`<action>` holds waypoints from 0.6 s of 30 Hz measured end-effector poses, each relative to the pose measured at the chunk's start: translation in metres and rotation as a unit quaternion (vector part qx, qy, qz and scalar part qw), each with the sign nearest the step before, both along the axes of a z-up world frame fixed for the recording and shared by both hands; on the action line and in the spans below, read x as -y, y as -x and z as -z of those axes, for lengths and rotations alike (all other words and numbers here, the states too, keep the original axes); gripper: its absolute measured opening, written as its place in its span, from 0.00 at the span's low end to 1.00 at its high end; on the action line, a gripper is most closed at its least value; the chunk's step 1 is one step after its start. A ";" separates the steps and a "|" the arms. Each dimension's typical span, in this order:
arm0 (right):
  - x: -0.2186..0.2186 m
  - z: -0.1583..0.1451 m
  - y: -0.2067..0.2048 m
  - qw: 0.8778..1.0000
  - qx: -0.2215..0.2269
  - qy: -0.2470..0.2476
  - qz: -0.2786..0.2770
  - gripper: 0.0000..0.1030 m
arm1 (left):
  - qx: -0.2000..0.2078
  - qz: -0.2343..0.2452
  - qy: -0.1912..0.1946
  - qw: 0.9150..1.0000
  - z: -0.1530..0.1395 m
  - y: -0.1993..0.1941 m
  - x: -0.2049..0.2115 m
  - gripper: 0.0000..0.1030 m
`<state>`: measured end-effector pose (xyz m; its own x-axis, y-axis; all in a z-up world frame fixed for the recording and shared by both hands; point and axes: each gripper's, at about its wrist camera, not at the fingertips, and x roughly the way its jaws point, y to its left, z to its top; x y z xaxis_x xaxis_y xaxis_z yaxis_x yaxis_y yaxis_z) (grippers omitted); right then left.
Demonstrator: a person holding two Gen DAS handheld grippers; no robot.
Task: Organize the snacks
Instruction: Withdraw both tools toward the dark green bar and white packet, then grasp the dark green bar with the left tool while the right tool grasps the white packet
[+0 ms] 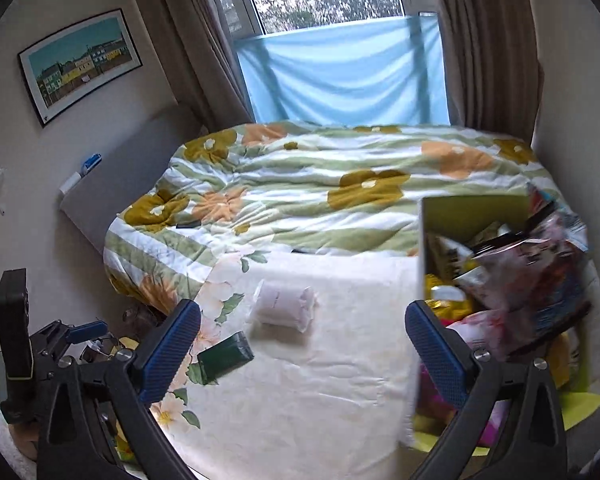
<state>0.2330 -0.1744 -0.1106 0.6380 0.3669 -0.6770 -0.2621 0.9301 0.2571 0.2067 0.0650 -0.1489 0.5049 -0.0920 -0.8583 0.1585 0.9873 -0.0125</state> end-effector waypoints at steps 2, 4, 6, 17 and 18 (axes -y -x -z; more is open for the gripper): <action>-0.015 0.013 -0.009 1.000 -0.023 -0.001 -0.002 0.99 | -0.014 0.019 0.000 1.000 0.015 -0.009 -0.010 0.99; -0.030 0.027 -0.021 0.999 -0.053 0.003 -0.001 0.99 | -0.028 0.038 -0.001 0.999 0.031 -0.019 -0.019 0.99; -0.041 0.039 -0.030 0.997 -0.072 0.004 0.004 0.99 | -0.038 0.058 0.002 0.998 0.046 -0.028 -0.023 0.99; -0.081 0.104 -0.067 0.989 -0.132 0.033 0.057 0.99 | -0.102 0.153 0.002 0.983 0.131 -0.074 -0.015 0.79; -0.083 0.111 -0.070 0.988 -0.137 0.035 0.061 0.99 | -0.104 0.161 0.001 0.981 0.136 -0.075 -0.012 0.78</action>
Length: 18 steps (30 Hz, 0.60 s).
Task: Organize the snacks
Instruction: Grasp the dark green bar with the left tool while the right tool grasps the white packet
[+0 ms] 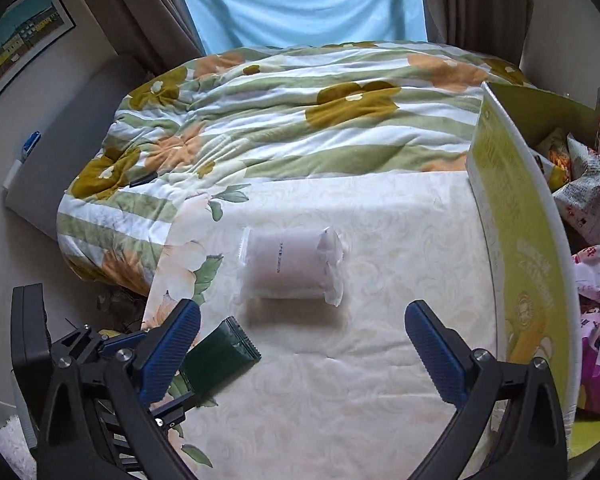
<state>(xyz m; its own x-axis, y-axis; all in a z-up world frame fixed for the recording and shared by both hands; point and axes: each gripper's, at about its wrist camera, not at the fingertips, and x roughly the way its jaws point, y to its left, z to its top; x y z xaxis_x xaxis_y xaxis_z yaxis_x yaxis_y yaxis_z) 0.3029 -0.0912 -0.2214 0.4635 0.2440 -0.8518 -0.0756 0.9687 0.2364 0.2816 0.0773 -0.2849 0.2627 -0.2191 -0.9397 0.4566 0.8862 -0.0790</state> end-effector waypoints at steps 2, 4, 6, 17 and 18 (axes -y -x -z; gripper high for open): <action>-0.003 0.007 -0.002 1.000 -0.006 0.001 0.004 0.99 | -0.003 0.018 -0.005 1.000 0.011 -0.002 0.007 0.76; -0.006 0.015 -0.006 1.000 -0.013 0.006 0.006 0.99 | -0.007 0.034 -0.013 0.999 0.020 -0.002 0.012 0.69; -0.009 0.020 -0.009 1.000 -0.018 0.009 0.006 0.99 | -0.011 0.045 -0.020 0.999 0.027 -0.002 0.017 0.63; -0.029 0.047 -0.039 0.999 -0.033 0.023 -0.015 0.99 | 0.011 0.059 -0.033 0.998 0.026 -0.012 0.018 0.42; -0.032 0.049 -0.041 0.999 -0.035 0.024 -0.017 0.99 | 0.009 0.056 -0.032 0.998 0.026 -0.013 0.016 0.41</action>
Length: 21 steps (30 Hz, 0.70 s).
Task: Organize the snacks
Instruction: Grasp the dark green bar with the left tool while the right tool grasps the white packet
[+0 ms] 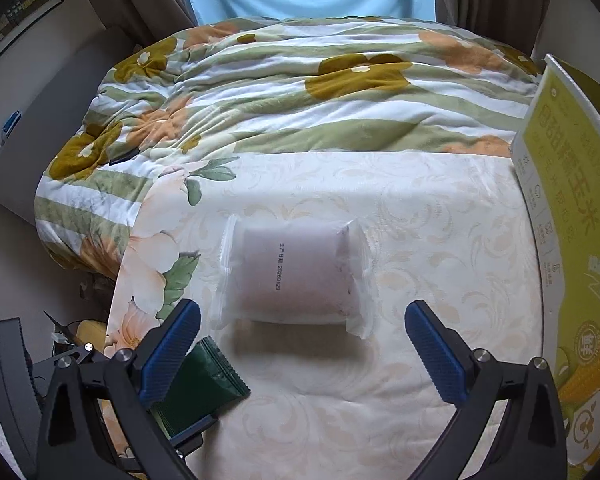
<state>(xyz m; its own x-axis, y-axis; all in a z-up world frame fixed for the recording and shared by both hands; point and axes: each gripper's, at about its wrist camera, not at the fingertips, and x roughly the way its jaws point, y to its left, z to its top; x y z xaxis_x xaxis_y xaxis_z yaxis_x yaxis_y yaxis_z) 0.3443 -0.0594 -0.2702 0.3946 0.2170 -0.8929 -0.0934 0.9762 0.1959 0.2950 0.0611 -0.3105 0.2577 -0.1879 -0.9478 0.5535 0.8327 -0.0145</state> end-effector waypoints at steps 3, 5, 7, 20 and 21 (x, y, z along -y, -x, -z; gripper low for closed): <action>-0.008 0.007 -0.007 1.000 -0.006 0.006 -0.006 0.99 | 0.001 -0.016 0.000 1.000 0.000 -0.005 -0.009 0.41; -0.013 0.012 -0.011 1.000 -0.010 0.015 -0.007 0.99 | -0.001 -0.029 0.002 1.000 -0.001 -0.009 -0.016 0.41; -0.018 0.017 -0.016 1.000 -0.014 0.027 -0.007 0.99 | -0.004 -0.043 0.002 0.999 -0.001 -0.014 -0.022 0.41; -0.031 0.045 -0.036 0.997 -0.047 0.058 -0.002 0.99 | -0.014 -0.096 0.024 0.995 0.000 -0.032 -0.041 0.41; -0.031 0.045 -0.037 0.998 -0.042 0.055 0.001 0.99 | -0.015 -0.100 0.026 0.995 0.000 -0.033 -0.042 0.41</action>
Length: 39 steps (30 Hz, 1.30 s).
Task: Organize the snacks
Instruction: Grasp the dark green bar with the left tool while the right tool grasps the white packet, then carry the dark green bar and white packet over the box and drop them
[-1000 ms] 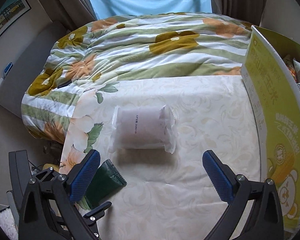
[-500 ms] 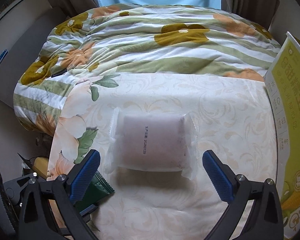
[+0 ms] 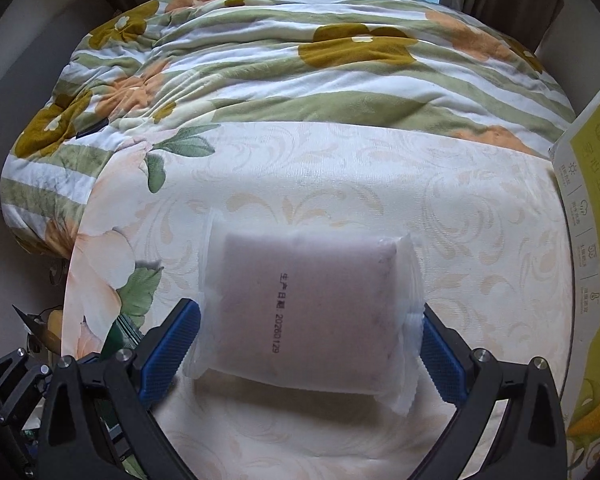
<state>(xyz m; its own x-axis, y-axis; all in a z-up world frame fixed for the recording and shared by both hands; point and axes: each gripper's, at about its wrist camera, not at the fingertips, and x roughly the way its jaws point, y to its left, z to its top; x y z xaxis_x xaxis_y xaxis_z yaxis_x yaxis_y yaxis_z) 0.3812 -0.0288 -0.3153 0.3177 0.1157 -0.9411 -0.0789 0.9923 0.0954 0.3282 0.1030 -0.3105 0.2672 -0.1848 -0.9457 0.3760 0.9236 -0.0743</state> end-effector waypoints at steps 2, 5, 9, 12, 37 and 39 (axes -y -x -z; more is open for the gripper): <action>-0.004 -0.001 -0.001 1.000 0.006 0.004 -0.006 0.99 | -0.002 -0.006 0.005 1.000 0.000 -0.002 -0.001 0.41; -0.009 -0.002 -0.001 1.000 0.016 0.014 -0.017 0.90 | -0.005 -0.019 0.014 1.000 0.000 -0.006 -0.003 0.41; -0.009 -0.006 0.002 0.999 0.025 0.013 -0.023 0.76 | -0.011 -0.034 0.025 0.999 0.000 -0.011 -0.006 0.40; -0.004 -0.009 0.005 0.999 0.031 0.004 -0.021 0.71 | -0.013 -0.044 0.035 0.998 -0.003 -0.013 -0.008 0.40; 0.124 -0.192 0.096 0.985 0.164 -0.054 0.012 0.69 | 0.117 -0.017 0.097 0.988 -0.192 0.012 0.116 0.40; 0.150 -0.208 0.110 0.983 0.175 -0.054 0.015 0.69 | 0.126 -0.006 0.104 0.987 -0.205 0.019 0.143 0.40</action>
<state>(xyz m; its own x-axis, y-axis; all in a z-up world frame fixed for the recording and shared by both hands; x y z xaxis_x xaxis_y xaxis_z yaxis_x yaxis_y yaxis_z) 0.2712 -0.1792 -0.1073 0.6248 0.1940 -0.7563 -0.0959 0.9804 0.1722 0.3089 -0.0398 -0.1055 0.4925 -0.3625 -0.7912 0.3959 0.9029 -0.1673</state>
